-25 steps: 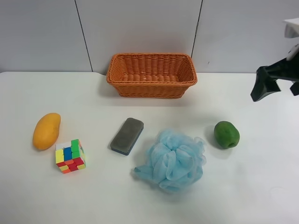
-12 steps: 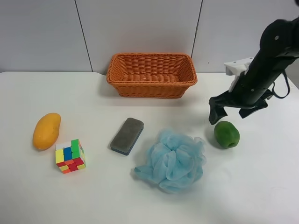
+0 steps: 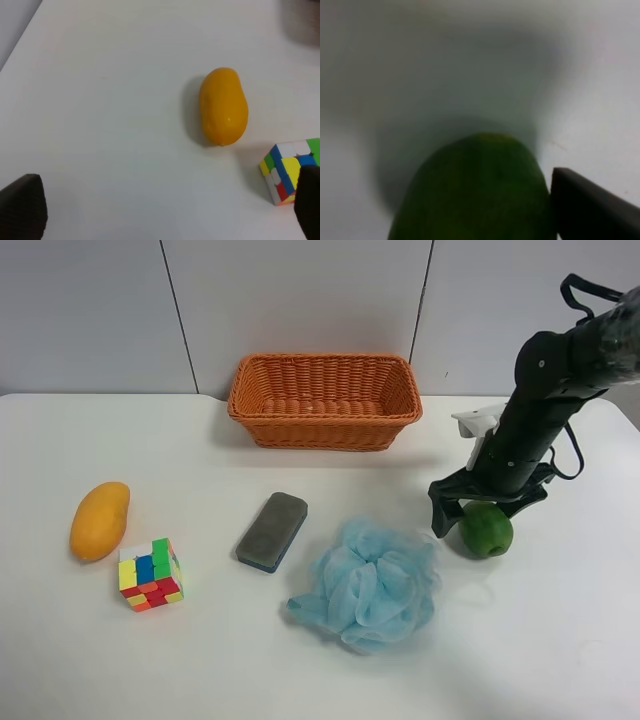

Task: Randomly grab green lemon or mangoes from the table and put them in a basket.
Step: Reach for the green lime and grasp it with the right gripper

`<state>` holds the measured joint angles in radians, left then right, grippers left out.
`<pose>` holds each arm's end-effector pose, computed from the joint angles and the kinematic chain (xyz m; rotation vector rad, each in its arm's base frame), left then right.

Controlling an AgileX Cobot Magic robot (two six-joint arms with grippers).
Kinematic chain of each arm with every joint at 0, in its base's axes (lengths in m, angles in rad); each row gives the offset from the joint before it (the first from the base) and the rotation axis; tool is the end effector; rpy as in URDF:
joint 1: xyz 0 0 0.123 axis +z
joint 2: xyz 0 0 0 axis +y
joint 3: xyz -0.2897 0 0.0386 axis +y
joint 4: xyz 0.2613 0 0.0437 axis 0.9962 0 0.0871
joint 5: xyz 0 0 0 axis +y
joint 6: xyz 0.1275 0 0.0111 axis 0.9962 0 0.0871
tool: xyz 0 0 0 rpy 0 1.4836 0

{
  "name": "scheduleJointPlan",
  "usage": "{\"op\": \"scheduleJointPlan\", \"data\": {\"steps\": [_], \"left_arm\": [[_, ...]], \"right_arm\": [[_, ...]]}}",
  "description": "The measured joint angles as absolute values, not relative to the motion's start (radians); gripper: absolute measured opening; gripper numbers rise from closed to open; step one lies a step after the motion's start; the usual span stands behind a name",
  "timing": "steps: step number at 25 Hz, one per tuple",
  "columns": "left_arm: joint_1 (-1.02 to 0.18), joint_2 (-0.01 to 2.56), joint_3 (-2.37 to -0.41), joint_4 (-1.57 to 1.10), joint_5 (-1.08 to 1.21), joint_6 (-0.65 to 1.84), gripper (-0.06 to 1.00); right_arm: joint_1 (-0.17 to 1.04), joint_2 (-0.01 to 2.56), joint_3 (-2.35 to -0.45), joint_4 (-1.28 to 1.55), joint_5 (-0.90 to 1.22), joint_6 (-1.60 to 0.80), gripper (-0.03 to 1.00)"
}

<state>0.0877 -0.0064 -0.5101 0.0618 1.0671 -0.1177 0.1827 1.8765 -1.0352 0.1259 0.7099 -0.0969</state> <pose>0.0293 0.0095 0.2697 -0.2121 2.0220 0.0549 0.3371 0.0729 0.0952 -0.2856 3.0222 0.1392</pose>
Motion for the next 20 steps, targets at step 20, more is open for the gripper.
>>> {"op": "scheduleJointPlan", "data": {"steps": [20], "left_arm": [[0.088,-0.006,-0.51,0.062,1.067,-0.118,0.99]], "right_arm": [[0.183,1.876,-1.035,0.056,0.748,-0.055,0.91]]}}
